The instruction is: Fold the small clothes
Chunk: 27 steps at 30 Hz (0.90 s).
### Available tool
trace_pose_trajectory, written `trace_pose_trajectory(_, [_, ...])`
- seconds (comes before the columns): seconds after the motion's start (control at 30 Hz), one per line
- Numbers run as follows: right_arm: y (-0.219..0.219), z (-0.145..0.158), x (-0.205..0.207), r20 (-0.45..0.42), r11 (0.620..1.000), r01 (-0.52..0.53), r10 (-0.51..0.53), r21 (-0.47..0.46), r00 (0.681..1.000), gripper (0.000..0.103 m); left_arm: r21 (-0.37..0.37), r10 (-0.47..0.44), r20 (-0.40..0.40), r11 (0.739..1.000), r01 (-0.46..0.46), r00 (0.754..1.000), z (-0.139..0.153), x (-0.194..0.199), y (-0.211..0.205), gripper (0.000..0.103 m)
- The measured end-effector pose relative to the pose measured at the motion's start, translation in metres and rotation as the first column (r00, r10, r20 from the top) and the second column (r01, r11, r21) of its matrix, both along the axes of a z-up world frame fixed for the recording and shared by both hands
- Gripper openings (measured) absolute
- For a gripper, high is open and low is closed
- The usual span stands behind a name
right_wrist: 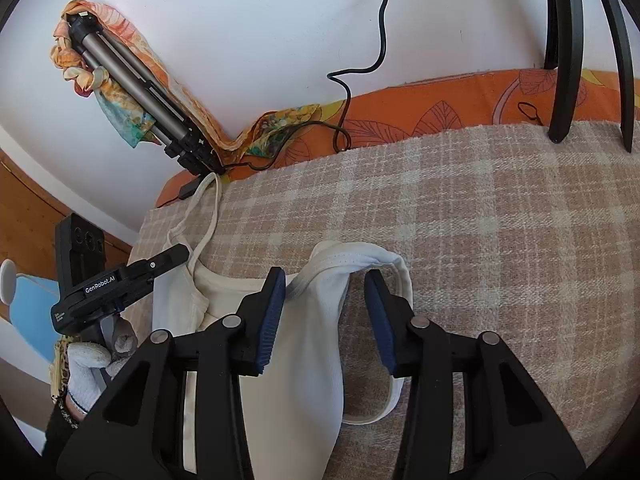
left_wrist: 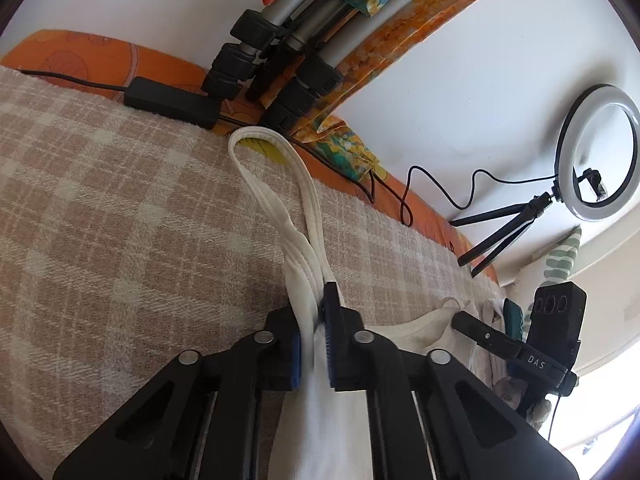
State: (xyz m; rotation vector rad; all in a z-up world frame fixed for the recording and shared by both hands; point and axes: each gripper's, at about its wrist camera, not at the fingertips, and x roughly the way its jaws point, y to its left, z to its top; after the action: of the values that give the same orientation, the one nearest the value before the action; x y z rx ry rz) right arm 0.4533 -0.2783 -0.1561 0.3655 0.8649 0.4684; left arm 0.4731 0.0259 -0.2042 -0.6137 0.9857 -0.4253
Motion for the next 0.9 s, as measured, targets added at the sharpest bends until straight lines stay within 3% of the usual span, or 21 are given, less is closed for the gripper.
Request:
trace_pose_trajectory(0.03, [0.001,0.0,0.0,-0.002,1.0,-0.006,0.006,0.002,1.0,0.009,-0.01,0.007,0.005,1.0,-0.007,1.0,-0.001,-0.001,0.002,0.002])
trace_pose_trajectory(0.47, [0.006,0.05,-0.051,0.14,1.0,-0.022,0.021,0.001,0.99,0.007,-0.017,-0.011,0.131,1.0,0.013,0.991,0.054,-0.043,0.01,0.002])
trace_pose_trajectory(0.7, [0.01,0.083,-0.116,0.208,0.999,-0.05,0.052,-0.015,0.977,0.007,0.014,-0.035,0.196,0.999,0.033,0.98,0.092,-0.095,0.013,0.002])
trace_pose_trajectory(0.9, [0.015,0.088,-0.187,0.216,0.998,-0.062,0.066,-0.027,0.974,0.007,0.031,-0.058,0.207,0.998,0.053,0.977,0.101,-0.151,0.022,0.002])
